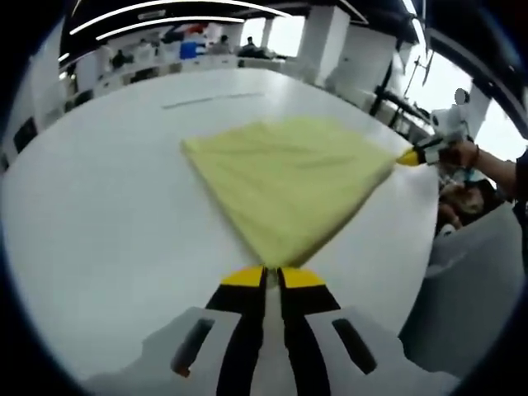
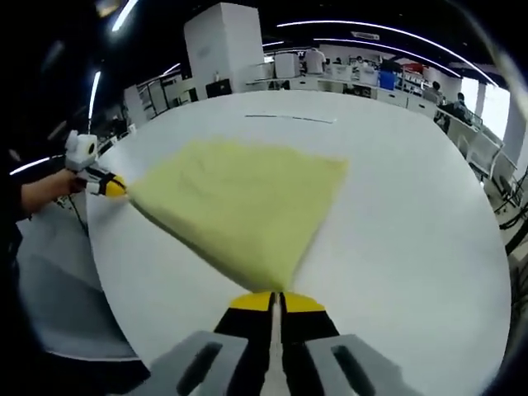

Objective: Fold the garment on the visible template until the final outline fits inside the template.

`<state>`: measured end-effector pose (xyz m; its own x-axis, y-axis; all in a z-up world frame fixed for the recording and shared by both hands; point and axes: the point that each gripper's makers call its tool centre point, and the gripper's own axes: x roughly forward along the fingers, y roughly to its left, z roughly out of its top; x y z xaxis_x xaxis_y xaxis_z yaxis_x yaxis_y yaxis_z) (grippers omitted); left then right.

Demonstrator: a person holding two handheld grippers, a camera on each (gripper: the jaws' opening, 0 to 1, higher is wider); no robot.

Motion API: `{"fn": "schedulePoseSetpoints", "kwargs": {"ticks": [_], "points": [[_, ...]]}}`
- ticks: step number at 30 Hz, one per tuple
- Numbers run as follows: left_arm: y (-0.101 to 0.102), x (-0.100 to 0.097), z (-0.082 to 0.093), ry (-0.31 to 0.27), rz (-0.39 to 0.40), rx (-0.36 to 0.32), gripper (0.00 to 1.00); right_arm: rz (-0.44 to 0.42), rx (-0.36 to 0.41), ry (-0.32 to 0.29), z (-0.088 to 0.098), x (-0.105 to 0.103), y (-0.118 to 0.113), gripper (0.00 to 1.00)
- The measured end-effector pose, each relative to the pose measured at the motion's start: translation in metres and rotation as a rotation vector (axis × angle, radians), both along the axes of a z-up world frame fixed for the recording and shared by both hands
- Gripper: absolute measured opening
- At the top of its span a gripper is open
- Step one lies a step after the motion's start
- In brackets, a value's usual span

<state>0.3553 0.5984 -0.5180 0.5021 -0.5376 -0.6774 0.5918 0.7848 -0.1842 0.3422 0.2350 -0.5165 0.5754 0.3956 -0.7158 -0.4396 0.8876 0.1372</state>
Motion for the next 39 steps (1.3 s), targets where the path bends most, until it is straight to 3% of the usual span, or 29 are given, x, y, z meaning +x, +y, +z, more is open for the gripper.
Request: {"fn": "schedulePoseSetpoints", "kwargs": {"ticks": [2, 5, 15, 22, 26, 29, 35, 39], "points": [[0.0, 0.0, 0.005, -0.014, 0.005, 0.001, 0.22, -0.01, 0.023, -0.018, 0.009, 0.001, 0.004, 0.14], [-0.005, -0.002, 0.015, -0.017, 0.016, -0.049, 0.33, -0.006, 0.025, -0.044, 0.021, 0.002, 0.009, 0.27], [-0.012, -0.006, 0.047, -0.073, 0.041, -0.107, 0.6, 0.035, 0.062, -0.107, 0.057, 0.003, 0.037, 0.7], [-0.012, -0.013, 0.07, -0.105, 0.064, -0.133, 0.7, 0.041, 0.085, -0.121, 0.071, -0.006, 0.05, 0.85], [-0.013, -0.016, 0.083, -0.142, 0.082, -0.159, 0.86, 0.03, 0.086, -0.13, 0.077, -0.01, 0.053, 0.93], [-0.013, -0.022, 0.086, -0.143, 0.08, -0.148, 0.9, 0.031, 0.083, -0.142, 0.083, -0.013, 0.055, 0.99], [-0.016, -0.032, 0.087, -0.139, 0.099, -0.164, 0.98, 0.042, 0.102, -0.155, 0.093, -0.021, 0.065, 0.99], [-0.019, -0.038, 0.086, -0.134, 0.087, -0.136, 0.99, 0.052, 0.085, -0.162, 0.096, -0.027, 0.069, 0.99]]}}
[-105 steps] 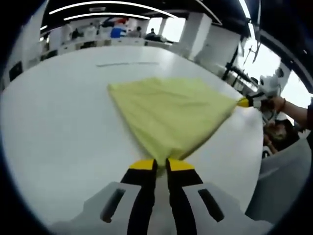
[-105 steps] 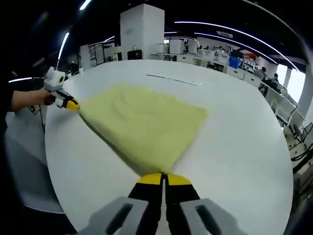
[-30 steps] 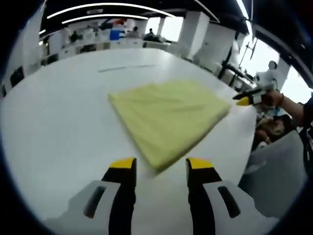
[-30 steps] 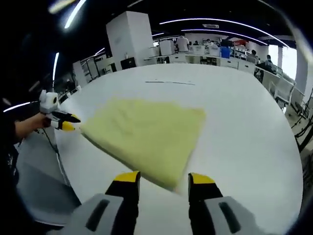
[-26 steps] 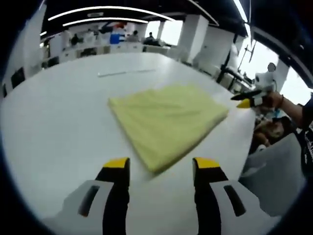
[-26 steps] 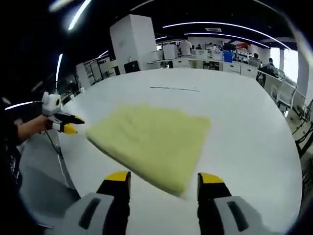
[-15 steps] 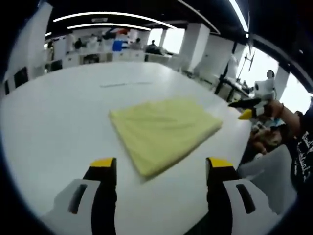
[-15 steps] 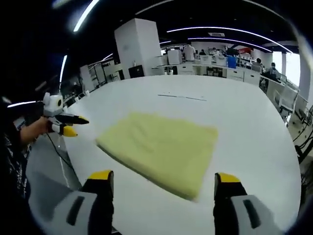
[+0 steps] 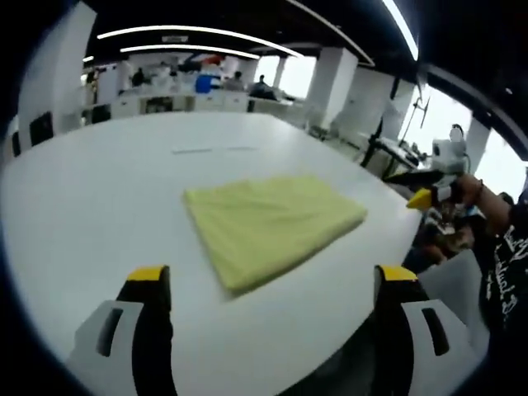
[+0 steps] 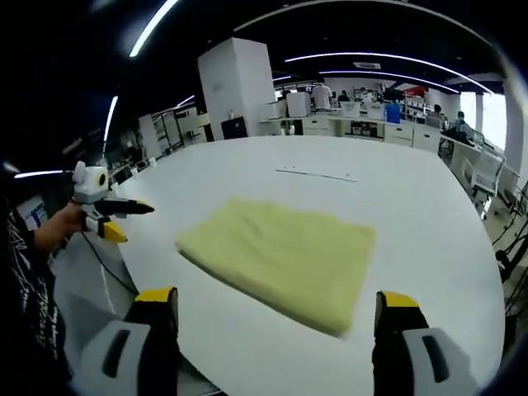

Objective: Fold the garment on the visible template until the final outline fits inside the template.

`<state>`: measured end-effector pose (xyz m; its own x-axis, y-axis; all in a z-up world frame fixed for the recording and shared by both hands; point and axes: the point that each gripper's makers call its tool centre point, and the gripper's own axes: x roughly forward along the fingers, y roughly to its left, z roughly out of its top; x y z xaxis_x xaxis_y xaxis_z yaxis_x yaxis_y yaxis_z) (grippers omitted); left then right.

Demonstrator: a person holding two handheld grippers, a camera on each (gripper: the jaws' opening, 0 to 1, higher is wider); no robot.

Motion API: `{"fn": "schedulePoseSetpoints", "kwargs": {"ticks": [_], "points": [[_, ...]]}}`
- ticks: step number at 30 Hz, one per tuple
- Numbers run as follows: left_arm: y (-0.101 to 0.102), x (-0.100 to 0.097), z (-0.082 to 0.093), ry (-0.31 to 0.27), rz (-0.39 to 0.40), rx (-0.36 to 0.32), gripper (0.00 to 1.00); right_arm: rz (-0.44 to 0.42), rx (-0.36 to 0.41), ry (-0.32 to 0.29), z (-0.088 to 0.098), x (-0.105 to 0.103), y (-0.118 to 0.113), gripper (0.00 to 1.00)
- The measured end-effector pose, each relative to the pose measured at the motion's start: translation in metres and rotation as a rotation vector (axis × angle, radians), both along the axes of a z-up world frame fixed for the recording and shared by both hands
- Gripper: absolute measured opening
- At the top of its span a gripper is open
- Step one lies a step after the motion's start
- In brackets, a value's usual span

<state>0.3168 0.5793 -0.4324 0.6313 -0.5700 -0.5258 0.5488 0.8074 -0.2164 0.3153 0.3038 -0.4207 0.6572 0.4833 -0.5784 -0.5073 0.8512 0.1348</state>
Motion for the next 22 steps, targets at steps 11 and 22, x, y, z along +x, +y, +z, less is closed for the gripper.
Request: {"fn": "schedulePoseSetpoints", "kwargs": {"ticks": [11, 22], "points": [[0.004, -0.008, 0.006, -0.03, 0.053, 0.014, 0.99, -0.033, -0.029, -0.008, 0.0, -0.008, -0.009, 0.99], [0.006, -0.015, -0.001, 0.005, 0.063, 0.023, 0.99, -0.057, -0.058, 0.002, -0.008, -0.012, -0.015, 0.99]]}}
